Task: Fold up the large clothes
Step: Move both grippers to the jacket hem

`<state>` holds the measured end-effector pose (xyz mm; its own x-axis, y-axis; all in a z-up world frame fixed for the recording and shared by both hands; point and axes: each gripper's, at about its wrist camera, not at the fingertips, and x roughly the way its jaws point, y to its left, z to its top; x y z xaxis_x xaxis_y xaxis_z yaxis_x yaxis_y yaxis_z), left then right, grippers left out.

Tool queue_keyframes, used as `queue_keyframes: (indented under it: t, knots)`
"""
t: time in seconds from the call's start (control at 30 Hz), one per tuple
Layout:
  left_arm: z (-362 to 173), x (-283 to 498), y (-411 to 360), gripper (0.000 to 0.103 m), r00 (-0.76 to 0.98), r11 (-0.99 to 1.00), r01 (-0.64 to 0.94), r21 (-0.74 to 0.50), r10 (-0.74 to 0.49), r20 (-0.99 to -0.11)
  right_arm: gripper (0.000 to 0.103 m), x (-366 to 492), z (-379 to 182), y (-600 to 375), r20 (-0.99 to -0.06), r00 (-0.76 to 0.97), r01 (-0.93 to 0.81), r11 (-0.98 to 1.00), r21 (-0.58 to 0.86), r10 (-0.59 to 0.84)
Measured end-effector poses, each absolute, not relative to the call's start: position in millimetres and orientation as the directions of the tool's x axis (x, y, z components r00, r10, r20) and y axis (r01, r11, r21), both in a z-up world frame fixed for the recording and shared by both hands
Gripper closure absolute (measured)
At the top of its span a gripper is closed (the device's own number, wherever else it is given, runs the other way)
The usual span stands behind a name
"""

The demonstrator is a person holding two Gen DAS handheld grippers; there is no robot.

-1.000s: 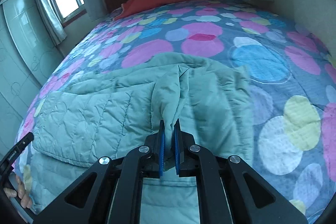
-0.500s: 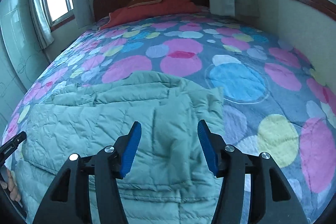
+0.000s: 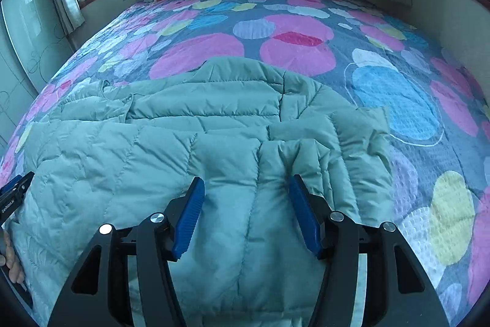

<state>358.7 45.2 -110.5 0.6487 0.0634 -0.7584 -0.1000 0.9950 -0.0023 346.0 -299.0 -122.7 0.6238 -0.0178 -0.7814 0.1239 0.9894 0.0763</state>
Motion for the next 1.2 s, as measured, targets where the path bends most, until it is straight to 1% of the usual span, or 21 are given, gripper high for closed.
queue_keyframes:
  t: [0.1, 0.2, 0.3, 0.37, 0.53, 0.63, 0.9, 0.97, 1.03, 1.13, 1.2]
  knots:
    - [-114, 346, 45, 0.044, 0.646, 0.996, -0.092, -0.019, 0.045, -0.762, 0.045, 321, -118, -298, -0.764, 0.644, 0.126, 0.99, 0.061, -0.034]
    - [-130, 350, 42, 0.042, 0.619, 0.997, -0.079, 0.013, 0.059, -0.783, 0.045, 317, -139, -296, -0.802, 0.595, 0.116, 0.993, 0.028, -0.047]
    - [-131, 353, 40, 0.042, 0.613, 0.997, -0.078, 0.023, 0.066, -0.788, 0.043, 319, -153, -297, -0.802, 0.595, 0.107, 0.994, 0.027, -0.042]
    - [-127, 351, 45, 0.042, 0.607, 0.996, -0.086, -0.006, 0.047, -0.793, 0.043, 318, -148, -296, -0.802, 0.596, 0.115, 0.993, 0.026, -0.048]
    - [-111, 324, 67, 0.043, 0.607, 0.989, -0.119, -0.087, 0.003, -0.795, 0.043, 290, -128, -305, -0.786, 0.618, 0.134, 0.988, 0.079, -0.021]
    - [-109, 292, 89, 0.043, 0.591, 0.975, -0.161, -0.156, -0.031, -0.806, 0.038, 258, -119, -317, -0.778, 0.629, 0.154, 0.981, 0.12, -0.003]
    - [-126, 183, 150, 0.041, 0.539, 0.891, -0.321, -0.321, -0.106, -0.835, 0.037, 150, -126, -362, -0.806, 0.591, 0.271, 0.935, 0.23, 0.027]
    - [-129, 156, 161, 0.037, 0.541, 0.861, -0.347, -0.372, -0.14, -0.829, 0.037, 123, -132, -372, -0.81, 0.584, 0.301, 0.912, 0.28, 0.056]
    - [-129, 130, 168, 0.037, 0.557, 0.833, -0.363, -0.418, -0.166, -0.814, 0.037, 98, -138, -379, -0.81, 0.579, 0.332, 0.882, 0.335, 0.09]
    - [-127, 97, 170, 0.031, 0.572, 0.805, -0.374, -0.46, -0.19, -0.798, 0.037, 61, -147, -389, -0.787, 0.597, 0.361, 0.823, 0.439, 0.158]
    - [-127, 80, 169, 0.031, 0.573, 0.787, -0.373, -0.491, -0.221, -0.79, 0.037, 40, -154, -393, -0.765, 0.61, 0.376, 0.776, 0.507, 0.204]
